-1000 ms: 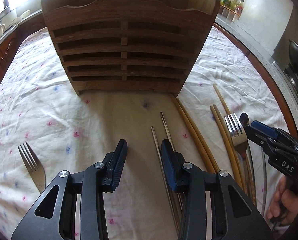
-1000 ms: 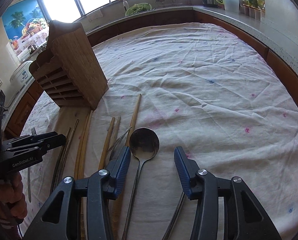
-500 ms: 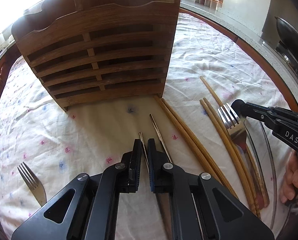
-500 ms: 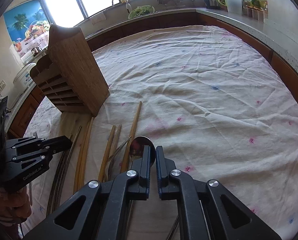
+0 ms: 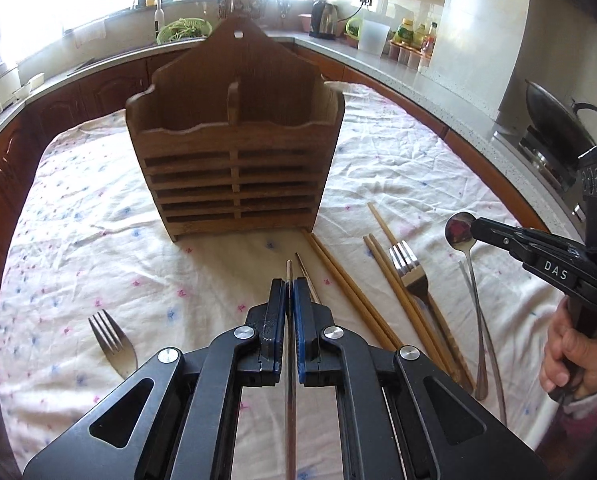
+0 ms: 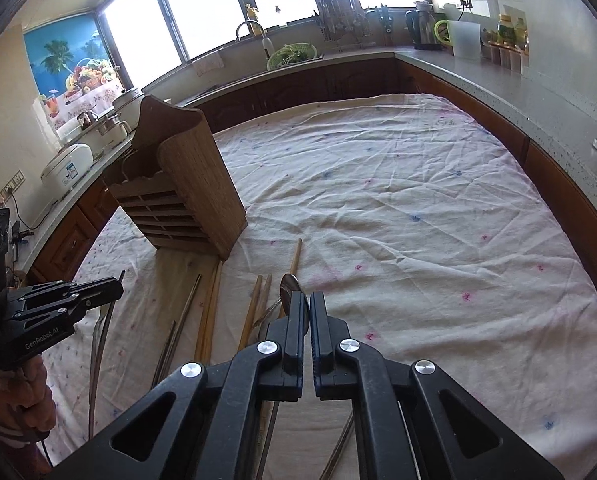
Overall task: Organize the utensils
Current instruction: 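Lift the chopstick and spoon and carry both over the wooden utensil holder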
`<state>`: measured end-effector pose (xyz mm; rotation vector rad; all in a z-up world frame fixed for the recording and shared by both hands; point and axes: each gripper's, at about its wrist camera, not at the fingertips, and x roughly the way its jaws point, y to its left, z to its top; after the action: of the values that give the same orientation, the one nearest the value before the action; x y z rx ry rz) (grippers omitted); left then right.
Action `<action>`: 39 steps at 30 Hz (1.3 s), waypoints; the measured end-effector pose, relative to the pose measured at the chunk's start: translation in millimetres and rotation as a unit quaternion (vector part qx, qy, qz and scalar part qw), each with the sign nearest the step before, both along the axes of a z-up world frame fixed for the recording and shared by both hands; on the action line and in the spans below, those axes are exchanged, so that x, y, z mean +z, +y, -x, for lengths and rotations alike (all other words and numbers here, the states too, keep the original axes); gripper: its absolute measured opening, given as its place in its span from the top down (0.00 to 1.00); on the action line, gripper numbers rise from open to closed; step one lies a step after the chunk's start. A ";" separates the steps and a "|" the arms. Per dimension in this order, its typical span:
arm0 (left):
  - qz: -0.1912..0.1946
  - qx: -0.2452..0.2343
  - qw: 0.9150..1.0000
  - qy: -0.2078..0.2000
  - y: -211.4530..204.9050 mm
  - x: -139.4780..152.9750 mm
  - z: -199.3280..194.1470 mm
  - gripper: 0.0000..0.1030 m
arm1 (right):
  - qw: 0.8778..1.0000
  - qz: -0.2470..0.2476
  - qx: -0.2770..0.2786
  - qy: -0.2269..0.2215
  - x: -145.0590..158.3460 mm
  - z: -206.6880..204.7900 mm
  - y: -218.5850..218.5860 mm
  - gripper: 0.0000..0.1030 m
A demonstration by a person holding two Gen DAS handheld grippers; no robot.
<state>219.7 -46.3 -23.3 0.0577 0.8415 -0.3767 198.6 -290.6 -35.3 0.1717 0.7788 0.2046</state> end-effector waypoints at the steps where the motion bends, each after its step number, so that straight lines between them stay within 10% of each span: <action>1: 0.004 0.001 1.000 -0.007 0.8 6.0 4.2 0.96 | 1.000 0.002 0.001 -0.008 5.9 3.5 1.7 0.97; 19: 0.077 0.045 0.989 -0.114 66.2 80.7 74.8 0.97 | 0.991 0.048 0.023 -0.126 83.0 48.4 42.3 0.98; 39: 0.115 0.068 0.974 -0.185 91.8 133.4 55.4 0.97 | 0.983 0.045 0.023 -0.175 112.1 24.8 60.1 0.98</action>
<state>164.3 45.5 110.1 -0.1405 0.4259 -0.3190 173.8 -230.5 76.8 0.0302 0.4412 0.2350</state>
